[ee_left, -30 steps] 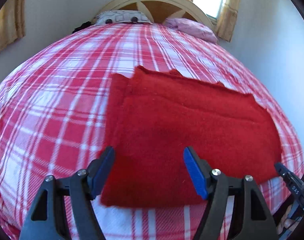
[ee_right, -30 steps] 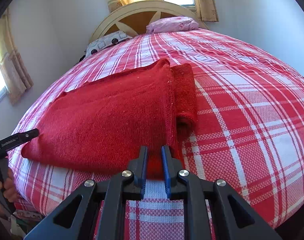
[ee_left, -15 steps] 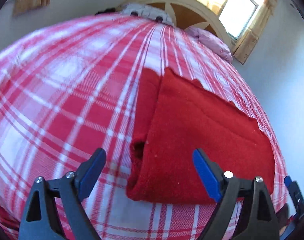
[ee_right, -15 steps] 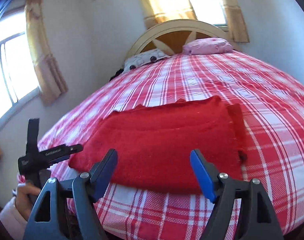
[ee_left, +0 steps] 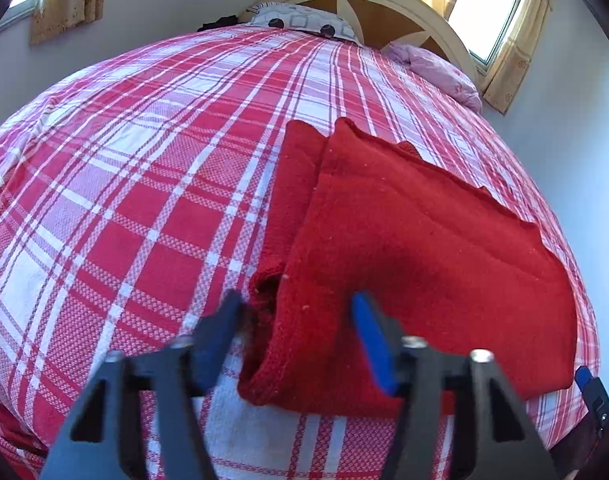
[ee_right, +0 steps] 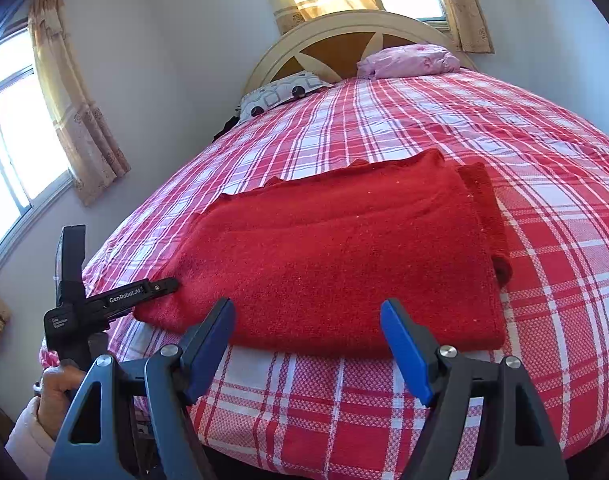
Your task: Fold small clothes
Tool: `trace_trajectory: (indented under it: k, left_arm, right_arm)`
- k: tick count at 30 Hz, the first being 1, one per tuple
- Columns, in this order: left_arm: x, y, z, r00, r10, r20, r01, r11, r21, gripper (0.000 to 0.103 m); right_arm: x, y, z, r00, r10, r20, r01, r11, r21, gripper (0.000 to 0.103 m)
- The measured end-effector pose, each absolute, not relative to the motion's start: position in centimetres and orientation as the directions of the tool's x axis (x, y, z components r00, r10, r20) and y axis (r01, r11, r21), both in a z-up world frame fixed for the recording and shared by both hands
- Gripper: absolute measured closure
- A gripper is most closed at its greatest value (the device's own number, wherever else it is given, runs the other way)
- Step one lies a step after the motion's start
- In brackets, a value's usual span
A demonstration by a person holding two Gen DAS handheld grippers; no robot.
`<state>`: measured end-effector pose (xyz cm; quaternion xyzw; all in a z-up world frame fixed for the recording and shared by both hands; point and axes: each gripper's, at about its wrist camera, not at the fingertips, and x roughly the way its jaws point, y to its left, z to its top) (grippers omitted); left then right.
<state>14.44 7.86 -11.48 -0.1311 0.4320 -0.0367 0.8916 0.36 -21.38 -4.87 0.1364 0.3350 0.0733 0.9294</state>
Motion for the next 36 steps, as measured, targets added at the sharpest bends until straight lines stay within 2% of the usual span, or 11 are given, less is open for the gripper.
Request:
trace_trajectory:
  k: [3,5,7,12,18,21,23,28,32,34,36]
  left_arm:
    - [14.8,7.6,-11.5,0.618,-0.187,-0.763,-0.042,0.962,-0.269,0.061]
    - [15.0,7.5,-11.4,0.612,-0.231,-0.757,-0.021,0.951,-0.307,0.088]
    - [15.0,7.3,-11.0,0.616,-0.246,-0.748,-0.013,0.947,-0.322,0.089]
    - [14.0,7.4,-9.8,0.661,-0.268,-0.701,-0.005,0.932,-0.361,0.090]
    - [14.5,9.1,-11.5,0.634,-0.323,-0.703,-0.056,0.887,-0.458,0.090]
    - [14.5,9.1,-11.8,0.623,-0.316,-0.716,-0.050,0.897,-0.439,0.088]
    - [14.4,9.0,-12.0,0.621,-0.306,-0.722,-0.049,0.904,-0.425,0.080]
    - [14.3,8.8,-11.9,0.621,-0.298,-0.725,-0.029,0.916,-0.401,0.077]
    - [14.5,8.8,-11.9,0.629,-0.334,-0.703,-0.028,0.893,-0.450,0.060]
    - [14.5,8.7,-11.8,0.631,-0.332,-0.701,-0.029,0.893,-0.449,0.061]
    - [14.5,8.3,-11.6,0.637,-0.305,-0.708,-0.023,0.911,-0.413,0.069]
  right_arm:
    - [0.6,-21.6,-5.2,0.753,0.233,-0.615,-0.031,0.947,0.320,0.027]
    - [0.7,-21.7,-5.3,0.749,0.235,-0.619,-0.029,0.945,0.324,0.027]
    - [0.7,-21.7,-5.0,0.749,0.238,-0.618,-0.033,0.946,0.323,0.027]
    - [1.8,-21.5,-2.6,0.772,0.247,-0.586,-0.064,0.947,0.314,0.027]
    - [5.5,-18.2,-0.1,0.747,0.345,-0.569,-0.180,0.928,0.327,0.027]
    - [6.7,-16.1,-0.7,0.726,0.366,-0.582,-0.203,0.923,0.327,0.027]
    - [7.1,-15.5,-1.5,0.714,0.374,-0.592,-0.202,0.920,0.337,0.027]
    - [6.9,-15.3,-3.8,0.680,0.362,-0.638,-0.170,0.924,0.343,0.027]
    - [6.9,-16.1,-4.1,0.678,0.333,-0.655,-0.144,0.934,0.326,0.027]
    - [7.0,-16.3,-3.4,0.688,0.321,-0.651,-0.144,0.939,0.311,0.027]
    - [7.4,-16.0,-2.6,0.694,0.319,-0.645,-0.157,0.942,0.297,0.027]
